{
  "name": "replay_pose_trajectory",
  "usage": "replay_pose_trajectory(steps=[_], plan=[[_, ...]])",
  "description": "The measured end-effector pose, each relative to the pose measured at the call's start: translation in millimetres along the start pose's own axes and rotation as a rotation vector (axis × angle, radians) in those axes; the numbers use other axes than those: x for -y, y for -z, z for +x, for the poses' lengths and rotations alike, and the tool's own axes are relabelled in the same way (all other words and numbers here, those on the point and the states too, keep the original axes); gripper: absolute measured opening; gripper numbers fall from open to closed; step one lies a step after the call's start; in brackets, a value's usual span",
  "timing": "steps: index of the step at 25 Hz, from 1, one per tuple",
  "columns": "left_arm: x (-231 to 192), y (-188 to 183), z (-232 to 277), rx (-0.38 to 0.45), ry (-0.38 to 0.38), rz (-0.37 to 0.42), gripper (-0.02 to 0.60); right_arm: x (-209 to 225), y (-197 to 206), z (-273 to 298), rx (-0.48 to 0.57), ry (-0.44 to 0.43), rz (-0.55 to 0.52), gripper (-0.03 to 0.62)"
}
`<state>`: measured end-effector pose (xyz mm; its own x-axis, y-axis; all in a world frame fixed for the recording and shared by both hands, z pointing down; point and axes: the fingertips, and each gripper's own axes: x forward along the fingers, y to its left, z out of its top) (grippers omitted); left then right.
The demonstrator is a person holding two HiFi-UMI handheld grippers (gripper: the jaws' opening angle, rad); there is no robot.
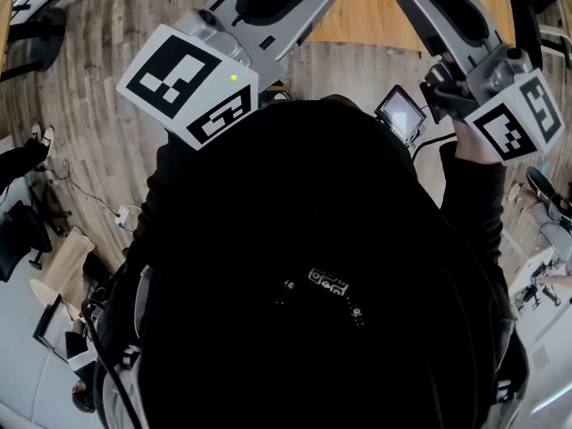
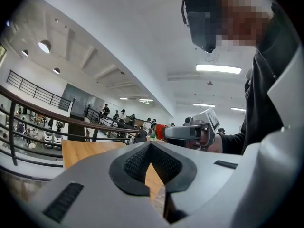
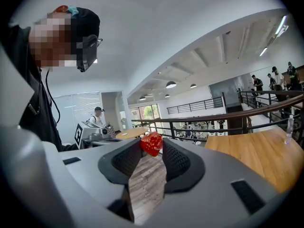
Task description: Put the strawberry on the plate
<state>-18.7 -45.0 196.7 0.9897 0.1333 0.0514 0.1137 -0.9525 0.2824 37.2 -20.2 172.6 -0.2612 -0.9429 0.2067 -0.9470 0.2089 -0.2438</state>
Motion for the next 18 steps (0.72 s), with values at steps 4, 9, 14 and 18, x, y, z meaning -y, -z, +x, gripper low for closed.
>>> replay_pose_trajectory(steps=[4, 9, 14, 18], plan=[[8, 6, 2, -0.006, 0.003, -0.02, 0.0, -2, 2, -8, -0.005, -0.005, 0.014, 0.15], [8, 13, -5, -0.023, -0.018, -0.049, -0.001, 8, -5, 0, 0.022, -0.042, 0.097, 0.15], [5, 22, -20, -0.035, -0.082, -0.061, -0.001, 5, -3, 6, 0.024, -0.078, 0.091, 0.15], [6, 7, -18, -0.019, -0.123, -0.044, -0.001, 3, -15, 6, 0.025, -0.124, 0.073, 0.15]])
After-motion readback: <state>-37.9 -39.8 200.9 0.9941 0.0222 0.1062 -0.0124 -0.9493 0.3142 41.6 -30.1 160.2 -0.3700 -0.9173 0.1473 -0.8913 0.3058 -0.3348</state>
